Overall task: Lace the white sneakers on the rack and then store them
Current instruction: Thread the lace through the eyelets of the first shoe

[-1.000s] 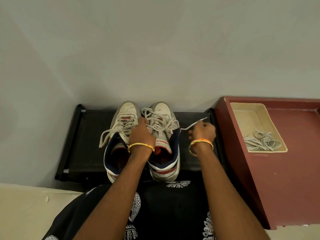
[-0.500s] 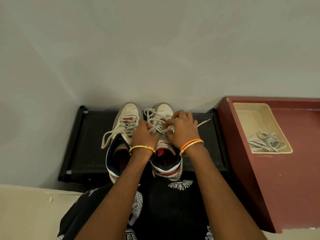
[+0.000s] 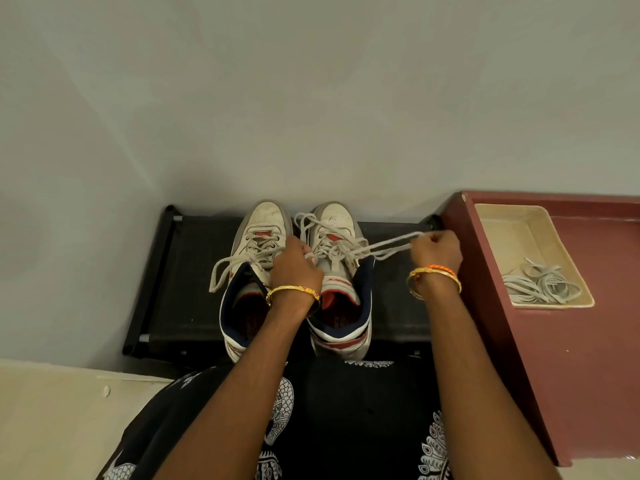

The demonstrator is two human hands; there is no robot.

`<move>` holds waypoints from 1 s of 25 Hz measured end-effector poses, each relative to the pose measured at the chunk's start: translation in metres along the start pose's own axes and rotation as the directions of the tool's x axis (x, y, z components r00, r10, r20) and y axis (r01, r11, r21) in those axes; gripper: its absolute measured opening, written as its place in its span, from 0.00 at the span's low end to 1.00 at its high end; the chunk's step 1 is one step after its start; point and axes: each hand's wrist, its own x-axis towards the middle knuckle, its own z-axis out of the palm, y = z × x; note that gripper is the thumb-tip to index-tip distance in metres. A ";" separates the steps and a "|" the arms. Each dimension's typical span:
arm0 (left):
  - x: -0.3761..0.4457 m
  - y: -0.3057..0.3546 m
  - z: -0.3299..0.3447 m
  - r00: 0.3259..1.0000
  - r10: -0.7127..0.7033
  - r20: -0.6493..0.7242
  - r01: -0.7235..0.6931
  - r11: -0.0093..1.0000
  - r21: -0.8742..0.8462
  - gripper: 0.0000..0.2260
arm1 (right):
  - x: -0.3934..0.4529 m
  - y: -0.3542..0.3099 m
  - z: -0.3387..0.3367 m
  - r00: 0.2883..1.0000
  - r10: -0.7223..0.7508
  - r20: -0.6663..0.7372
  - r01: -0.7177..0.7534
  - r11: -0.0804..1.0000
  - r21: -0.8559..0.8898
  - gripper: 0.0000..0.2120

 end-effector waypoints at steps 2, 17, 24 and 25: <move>0.001 0.000 0.001 1.000 -0.020 0.003 0.020 1.000 -0.019 0.07 | 0.005 0.013 -0.007 0.980 0.192 0.050 -0.194 0.981 0.034 0.07; 0.005 -0.003 0.002 0.999 -0.002 0.045 0.002 1.000 -0.003 0.09 | -0.049 -0.006 0.043 0.809 -0.383 0.447 0.582 0.408 -0.704 0.12; 0.004 -0.004 0.001 0.999 -0.005 0.034 0.005 1.000 -0.015 0.08 | -0.022 -0.017 0.006 0.966 -0.222 0.136 0.257 0.891 -0.374 0.09; 0.005 -0.004 0.001 0.999 -0.005 0.033 0.005 1.000 -0.016 0.08 | -0.016 -0.012 -0.003 0.983 -0.158 0.096 0.180 0.938 -0.297 0.09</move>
